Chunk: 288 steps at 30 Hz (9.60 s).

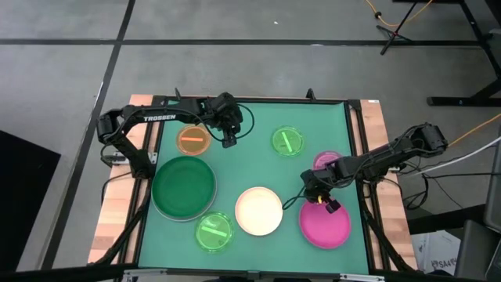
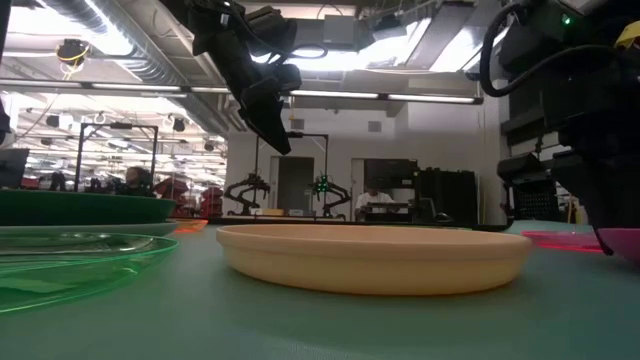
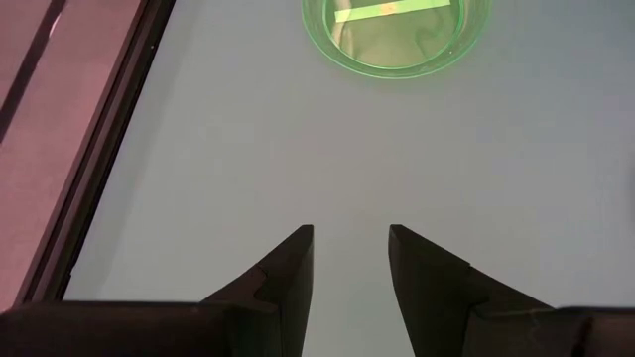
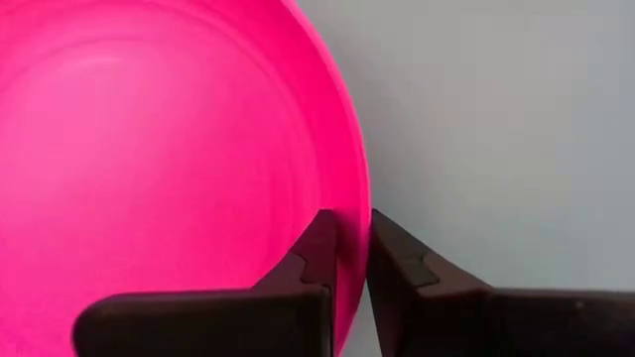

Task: Stack plastic plates
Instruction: Stack the pink plate on top of the green plate

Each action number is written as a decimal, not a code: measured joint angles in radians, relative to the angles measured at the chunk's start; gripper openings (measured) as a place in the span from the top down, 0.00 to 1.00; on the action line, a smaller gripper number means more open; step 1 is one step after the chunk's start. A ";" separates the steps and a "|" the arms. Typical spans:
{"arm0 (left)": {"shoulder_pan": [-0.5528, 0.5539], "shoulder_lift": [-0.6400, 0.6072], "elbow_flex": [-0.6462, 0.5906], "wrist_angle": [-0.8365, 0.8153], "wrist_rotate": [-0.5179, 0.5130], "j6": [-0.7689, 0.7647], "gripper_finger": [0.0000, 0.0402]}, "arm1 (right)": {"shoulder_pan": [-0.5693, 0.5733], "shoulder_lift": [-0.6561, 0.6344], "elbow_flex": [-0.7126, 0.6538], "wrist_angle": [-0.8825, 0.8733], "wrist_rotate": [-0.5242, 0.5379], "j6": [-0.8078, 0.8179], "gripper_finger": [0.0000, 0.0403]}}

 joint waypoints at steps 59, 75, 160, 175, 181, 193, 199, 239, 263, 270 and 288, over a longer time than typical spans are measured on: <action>0.000 0.000 0.000 0.003 0.000 -0.001 0.68 | 0.000 -0.093 0.001 0.072 -0.104 0.041 1.00; 0.000 0.000 0.000 0.018 0.000 -0.002 0.68 | 0.000 -0.228 0.001 0.072 0.033 0.129 1.00; -0.190 0.000 0.000 0.582 -0.336 -0.261 0.68 | -0.576 -0.284 0.002 0.670 0.602 0.071 1.00; -0.190 0.000 0.000 0.582 -0.343 -0.261 0.68 | -0.576 -0.283 0.002 0.768 0.564 0.068 1.00; -0.190 0.000 0.000 0.582 -0.344 -0.261 0.69 | -0.576 -0.283 0.002 0.769 0.562 0.068 1.00; -0.189 0.000 0.000 0.581 -0.350 -0.262 0.84 | -0.576 -0.283 0.002 0.769 0.551 0.068 1.00; -0.187 0.001 0.000 0.574 -0.379 -0.262 0.92 | -0.576 -0.284 0.002 0.771 0.514 0.070 1.00; -0.158 -0.197 0.000 0.122 -0.205 -0.264 0.94 | -0.576 -0.418 0.002 0.677 0.373 -0.090 0.79; -0.125 -0.340 0.000 -0.653 0.183 -0.283 0.94 | -0.576 -0.417 0.002 0.637 0.372 -0.090 0.79; -0.136 -0.340 -0.020 -0.725 0.182 -0.284 0.94 | -0.576 -0.417 0.002 0.637 0.372 -0.090 0.79; -0.183 -0.339 -0.301 -0.609 0.178 -0.290 0.94 | -0.576 -0.417 0.002 0.636 0.372 -0.090 0.79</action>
